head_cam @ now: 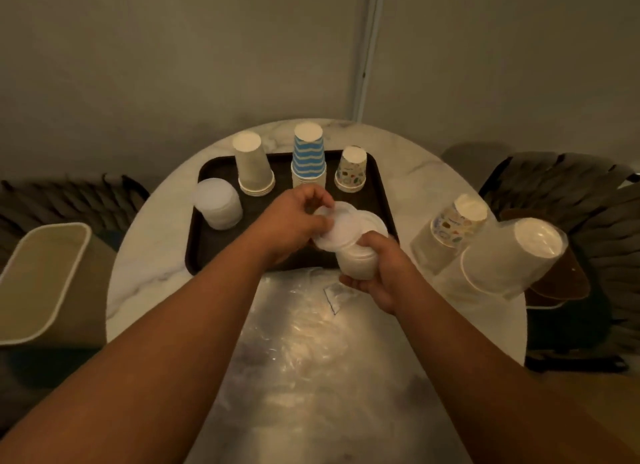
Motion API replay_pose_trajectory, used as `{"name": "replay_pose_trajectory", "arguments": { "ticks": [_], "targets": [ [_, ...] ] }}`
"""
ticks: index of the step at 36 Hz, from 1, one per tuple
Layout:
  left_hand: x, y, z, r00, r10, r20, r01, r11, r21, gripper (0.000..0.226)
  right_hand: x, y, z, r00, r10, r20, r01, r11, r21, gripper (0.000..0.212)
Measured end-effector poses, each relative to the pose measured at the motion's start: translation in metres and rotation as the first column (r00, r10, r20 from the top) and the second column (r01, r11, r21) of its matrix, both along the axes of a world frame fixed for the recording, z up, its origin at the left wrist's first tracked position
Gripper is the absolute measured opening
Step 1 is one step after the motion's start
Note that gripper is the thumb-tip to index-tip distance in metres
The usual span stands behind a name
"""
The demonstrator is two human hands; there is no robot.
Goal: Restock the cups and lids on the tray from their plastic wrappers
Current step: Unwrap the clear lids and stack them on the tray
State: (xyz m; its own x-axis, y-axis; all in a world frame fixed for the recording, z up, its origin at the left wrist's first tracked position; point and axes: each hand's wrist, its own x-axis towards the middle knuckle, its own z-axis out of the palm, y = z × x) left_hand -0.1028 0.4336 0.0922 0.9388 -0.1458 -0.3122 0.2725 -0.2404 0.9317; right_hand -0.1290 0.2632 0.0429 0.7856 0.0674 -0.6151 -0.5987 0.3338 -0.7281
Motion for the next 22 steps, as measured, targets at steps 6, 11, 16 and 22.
{"name": "replay_pose_trajectory", "arguments": {
  "ticks": [6,11,16,22],
  "targets": [
    [-0.014,0.039,0.013,0.98,-0.04,0.196,-0.044,0.913,0.406,0.013,0.016,0.049,-0.003,0.995,0.085,-0.049,-0.085,0.996,-0.007,0.034],
    [-0.02,0.073,0.014,0.978,-0.083,0.191,-0.03,0.851,0.524,0.042,0.025,0.087,-0.003,0.983,0.171,-0.065,-0.172,0.985,-0.004,0.054],
    [-0.016,0.098,0.01,0.967,-0.119,0.227,-0.057,0.763,0.644,0.046,0.032,0.113,-0.003,0.971,0.231,-0.052,-0.233,0.972,-0.027,0.053],
    [-0.003,0.129,0.005,0.956,-0.075,0.285,-0.14,0.733,0.666,0.062,0.041,0.134,-0.008,0.971,0.233,-0.057,-0.234,0.972,-0.002,0.042]
  ]
}}
